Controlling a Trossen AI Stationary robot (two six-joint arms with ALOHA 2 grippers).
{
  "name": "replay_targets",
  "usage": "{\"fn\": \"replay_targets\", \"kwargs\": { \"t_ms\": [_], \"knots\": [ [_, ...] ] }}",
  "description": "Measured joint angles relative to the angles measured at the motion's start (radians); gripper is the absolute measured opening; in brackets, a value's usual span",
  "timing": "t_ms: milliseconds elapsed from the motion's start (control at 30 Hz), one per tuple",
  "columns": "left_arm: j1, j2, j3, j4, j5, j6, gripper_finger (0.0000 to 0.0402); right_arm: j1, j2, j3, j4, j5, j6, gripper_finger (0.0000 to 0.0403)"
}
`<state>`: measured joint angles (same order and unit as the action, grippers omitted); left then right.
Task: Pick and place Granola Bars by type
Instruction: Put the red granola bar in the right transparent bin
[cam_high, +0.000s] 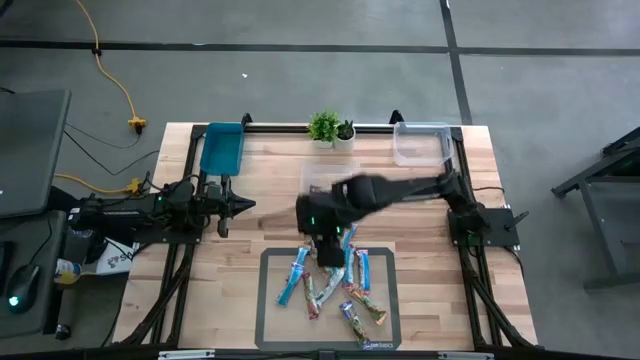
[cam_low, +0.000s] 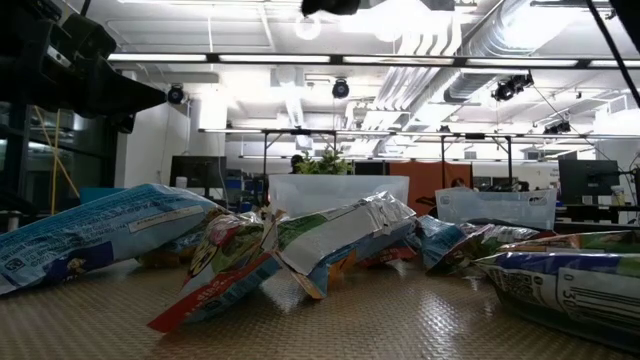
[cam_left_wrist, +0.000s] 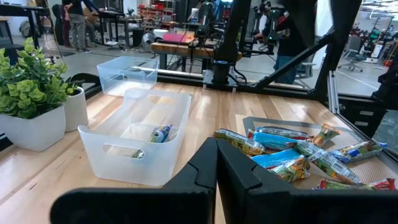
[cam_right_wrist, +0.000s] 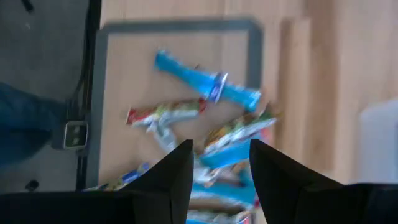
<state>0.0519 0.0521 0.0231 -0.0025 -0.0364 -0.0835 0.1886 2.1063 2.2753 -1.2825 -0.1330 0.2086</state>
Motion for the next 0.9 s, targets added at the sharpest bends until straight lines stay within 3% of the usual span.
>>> {"fn": "replay_targets", "kwargs": {
  "t_ms": [167, 467, 633, 900],
  "knots": [
    [0.0, 0.0, 0.0, 0.0, 0.0, 0.0, 0.0001, 0.116, 0.001, -0.074, 0.004, 0.058, 0.16, 0.014],
    [0.0, 0.0, 0.0, 0.0, 0.0, 0.0, 0.0001, 0.273, 0.001, -0.336, 0.114, 0.108, 0.536, 0.014],
    [0.0, 0.0, 0.0, 0.0, 0.0, 0.0, 0.0001, 0.32, 0.001, -0.485, 0.165, 0.101, 0.772, 0.014],
    [0.0, 0.0, 0.0, 0.0, 0.0, 0.0, 0.0001, 0.335, 0.001, -0.612, 0.18, 0.217, 1.114, 0.014]
  ]
}}
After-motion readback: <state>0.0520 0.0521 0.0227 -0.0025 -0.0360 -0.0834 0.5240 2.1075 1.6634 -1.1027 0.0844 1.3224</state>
